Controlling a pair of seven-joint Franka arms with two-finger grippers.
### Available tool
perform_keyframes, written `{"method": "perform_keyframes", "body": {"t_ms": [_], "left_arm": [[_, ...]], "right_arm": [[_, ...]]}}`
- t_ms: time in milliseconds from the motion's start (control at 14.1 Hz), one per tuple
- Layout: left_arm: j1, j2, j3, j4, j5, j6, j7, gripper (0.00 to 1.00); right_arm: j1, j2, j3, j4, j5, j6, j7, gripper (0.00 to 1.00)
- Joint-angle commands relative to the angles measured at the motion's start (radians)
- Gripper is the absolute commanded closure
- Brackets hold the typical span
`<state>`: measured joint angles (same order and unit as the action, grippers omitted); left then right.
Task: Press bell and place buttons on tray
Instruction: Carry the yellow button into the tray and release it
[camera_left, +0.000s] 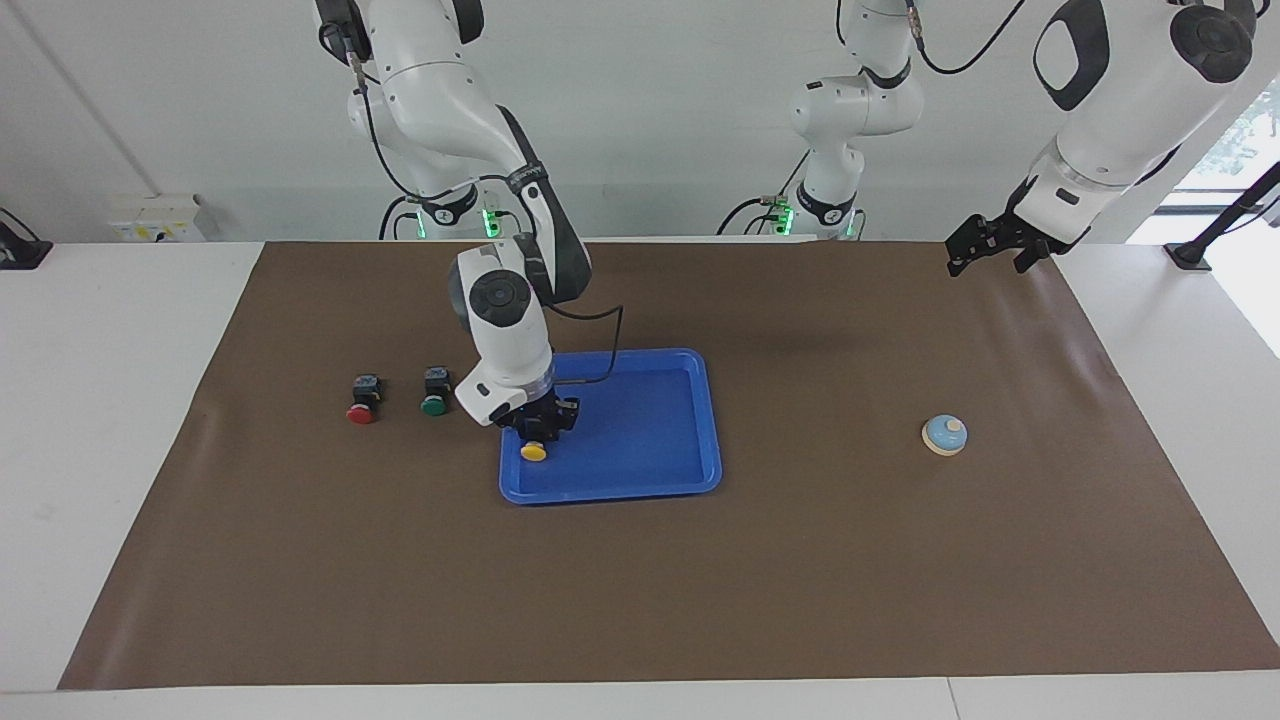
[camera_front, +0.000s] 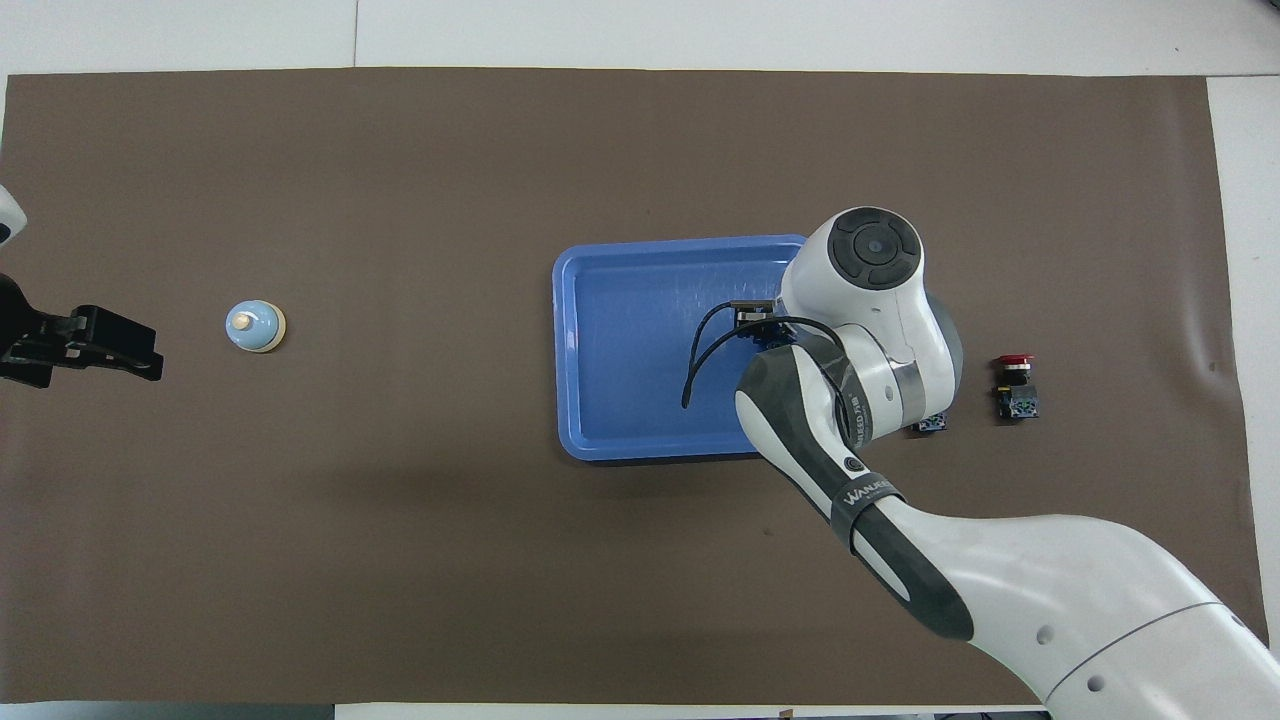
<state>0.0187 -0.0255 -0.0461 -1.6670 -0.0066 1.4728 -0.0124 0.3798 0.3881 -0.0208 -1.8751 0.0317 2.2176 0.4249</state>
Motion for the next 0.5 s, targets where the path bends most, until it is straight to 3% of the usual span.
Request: {"method": "perform_keyframes", "body": {"t_ms": [0,142,426], "left_arm": [[0.0,-0.011,0.005,0.006,0.008,-0.017,-0.003,0.0],[0.0,-0.011,0.005,0.006,0.008,-0.017,-0.003,0.0],[0.0,-0.01,0.005,0.006,0.008,-0.017,-0.003,0.0]], "right_arm": [[-0.012,-0.066,-0.002,0.06,0.013,-0.155,-0.046,0.0],[-0.033,-0.122,-0.017,0.076,0.013,-0.223,-0.127,0.0],[-0.195,-0.202,-0.019,0.009,-0.001,-0.291,-0.298,0.0]]}}
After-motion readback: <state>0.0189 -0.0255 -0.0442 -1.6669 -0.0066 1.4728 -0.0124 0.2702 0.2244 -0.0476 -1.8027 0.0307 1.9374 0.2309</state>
